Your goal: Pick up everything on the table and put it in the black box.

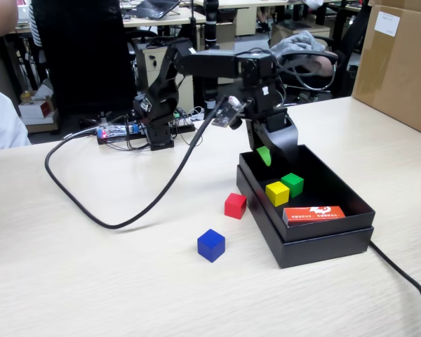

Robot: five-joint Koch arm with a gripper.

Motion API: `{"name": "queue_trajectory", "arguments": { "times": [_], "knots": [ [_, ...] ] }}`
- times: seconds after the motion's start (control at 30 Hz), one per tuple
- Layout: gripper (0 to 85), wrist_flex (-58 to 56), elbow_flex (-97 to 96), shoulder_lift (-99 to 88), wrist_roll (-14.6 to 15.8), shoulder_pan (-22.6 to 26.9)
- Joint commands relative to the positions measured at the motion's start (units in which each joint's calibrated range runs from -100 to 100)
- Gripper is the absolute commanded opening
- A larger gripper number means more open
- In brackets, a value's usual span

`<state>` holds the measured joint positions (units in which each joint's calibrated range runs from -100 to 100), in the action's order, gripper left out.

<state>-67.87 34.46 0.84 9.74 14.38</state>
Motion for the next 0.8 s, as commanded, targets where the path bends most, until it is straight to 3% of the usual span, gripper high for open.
{"name": "queue_trajectory", "arguments": {
  "times": [0.0,0.77],
  "knots": [
    [46.5,0.01,-0.55,-11.57,-0.63,-0.83],
    [50.3,12.45,-46.52,-61.14,-1.47,-8.25]
  ]
}}
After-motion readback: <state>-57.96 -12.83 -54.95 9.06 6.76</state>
